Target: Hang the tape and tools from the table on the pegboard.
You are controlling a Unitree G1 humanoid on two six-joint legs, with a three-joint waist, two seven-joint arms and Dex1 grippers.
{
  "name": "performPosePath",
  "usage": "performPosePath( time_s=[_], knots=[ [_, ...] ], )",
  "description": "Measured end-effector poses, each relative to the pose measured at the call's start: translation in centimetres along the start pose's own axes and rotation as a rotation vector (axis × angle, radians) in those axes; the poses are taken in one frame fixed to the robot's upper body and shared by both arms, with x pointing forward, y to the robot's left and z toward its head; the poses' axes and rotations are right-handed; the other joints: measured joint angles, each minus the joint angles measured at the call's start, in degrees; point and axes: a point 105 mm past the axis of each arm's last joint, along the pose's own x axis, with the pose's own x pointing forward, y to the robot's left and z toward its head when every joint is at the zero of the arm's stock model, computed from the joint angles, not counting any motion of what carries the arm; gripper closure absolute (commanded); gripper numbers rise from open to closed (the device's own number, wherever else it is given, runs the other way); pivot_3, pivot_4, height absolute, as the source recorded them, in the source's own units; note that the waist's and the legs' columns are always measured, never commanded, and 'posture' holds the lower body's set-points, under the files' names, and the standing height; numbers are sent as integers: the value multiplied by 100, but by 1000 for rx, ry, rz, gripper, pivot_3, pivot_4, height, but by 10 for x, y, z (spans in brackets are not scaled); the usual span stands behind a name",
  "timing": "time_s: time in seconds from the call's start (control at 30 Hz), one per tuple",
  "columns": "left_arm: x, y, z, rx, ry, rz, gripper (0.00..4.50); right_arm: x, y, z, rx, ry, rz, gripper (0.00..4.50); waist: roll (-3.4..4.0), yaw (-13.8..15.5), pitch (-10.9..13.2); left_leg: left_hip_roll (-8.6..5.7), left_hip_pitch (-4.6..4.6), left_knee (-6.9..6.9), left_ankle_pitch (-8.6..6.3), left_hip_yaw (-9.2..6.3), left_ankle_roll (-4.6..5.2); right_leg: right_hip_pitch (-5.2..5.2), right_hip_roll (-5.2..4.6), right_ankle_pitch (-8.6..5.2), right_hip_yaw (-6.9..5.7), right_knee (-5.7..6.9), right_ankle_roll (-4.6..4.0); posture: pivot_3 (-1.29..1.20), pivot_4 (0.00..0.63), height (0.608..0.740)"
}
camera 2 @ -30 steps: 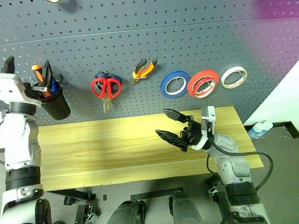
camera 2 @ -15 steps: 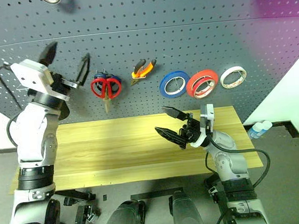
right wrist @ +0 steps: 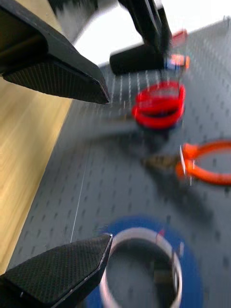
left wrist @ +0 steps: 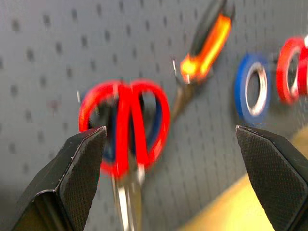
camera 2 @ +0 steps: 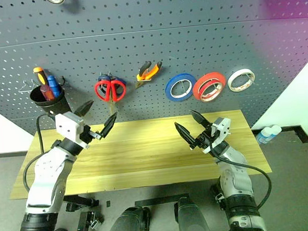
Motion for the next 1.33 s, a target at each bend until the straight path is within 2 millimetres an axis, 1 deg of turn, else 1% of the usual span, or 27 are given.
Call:
performPosePath(
  time_s=[0.13, 0.23, 0.33, 0.4, 0.43, 0.57, 0.63, 0.77, 0.83, 0.87, 0.97, 1.17, 1.33],
  knots=[
    [-13, 2, -31, -53, 66, 78, 23, -13, -10, -16, -69, 67, -150, 0, 7, 5, -8, -1, 2, 1, 0, 1, 0, 4, 0, 0, 0, -3, 1, -58, 105, 740],
    [-32, 10, -61, -107, 154, 183, 23, -29, -18, -32, -98, 135, -274, 0, 10, 0, -11, -1, 2, 0, 0, 1, 0, 2, 0, 0, 0, -1, 1, -63, 90, 740],
    [-46, 14, -73, -126, 185, 253, 23, -44, -24, -45, -121, 200, -356, 0, 14, 2, -18, -1, 2, 2, 0, 2, 0, 4, 0, 0, 0, -1, 1, -65, 75, 740],
    [-50, 15, -78, -135, 199, 273, 23, -50, -28, -48, -127, 218, -400, 0, 23, 1, -39, -1, 2, 4, 0, 2, 0, 5, 0, 0, 0, -1, 1, -68, 72, 740],
    [-51, 16, -78, -136, 203, 285, 23, -53, -30, -48, -132, 220, -424, 0, 28, 0, -61, -1, 3, 4, 0, 2, 0, 6, 0, 0, 0, -1, 1, -72, 68, 740],
    [-57, 28, -66, -109, 190, 347, 23, -67, -36, -42, -157, 227, -477, 0, 35, -3, -108, -1, 3, 4, 0, 2, 0, 8, 1, -1, 0, -2, 2, -68, 63, 740],
    [-62, 30, -60, -102, 187, 364, 23, -73, -40, -38, -176, 228, -499, 0, 39, -15, -146, -1, 10, 4, 0, 5, 0, 14, 1, -1, 2, -2, 2, -64, 59, 740],
    [-73, 22, -58, -109, 215, 369, 23, -81, -45, -33, -197, 234, -533, 0, 41, -9, -184, 2, 39, 2, 0, 5, 1, 43, 5, -4, 2, -3, 2, -63, 53, 740],
    [-76, 19, -56, -113, 222, 368, 23, -85, -44, -35, -195, 243, -541, 0, 45, -6, -189, 3, 75, -1, -1, 5, 1, 79, 6, -10, 3, -8, 5, -62, 53, 740],
    [-77, 18, -54, -112, 222, 365, 23, -86, -44, -36, -194, 246, -546, 0, 46, -5, -191, 4, 92, -2, -2, 4, 1, 99, 6, -34, 2, -15, 12, -62, 53, 740],
    [-79, 15, -51, -111, 224, 357, 23, -87, -44, -35, -200, 246, -553, 0, 54, -7, -206, 4, 98, 2, -3, 6, 1, 112, 5, -39, 4, -23, 12, -60, 51, 740],
    [-79, 8, -53, -135, 242, 330, 23, -94, -50, -31, -224, 237, -599, 0, 55, -5, -210, 6, 97, 1, -2, 6, 2, 108, 7, -37, 4, -21, 13, -71, 53, 740],
    [-77, 7, -57, -141, 244, 312, 23, -96, -52, -35, -227, 251, -620, 0, 58, -11, -216, 6, 98, 1, -2, 7, 2, 108, 8, -37, 5, -21, 13, -73, 50, 740]
  ],
)
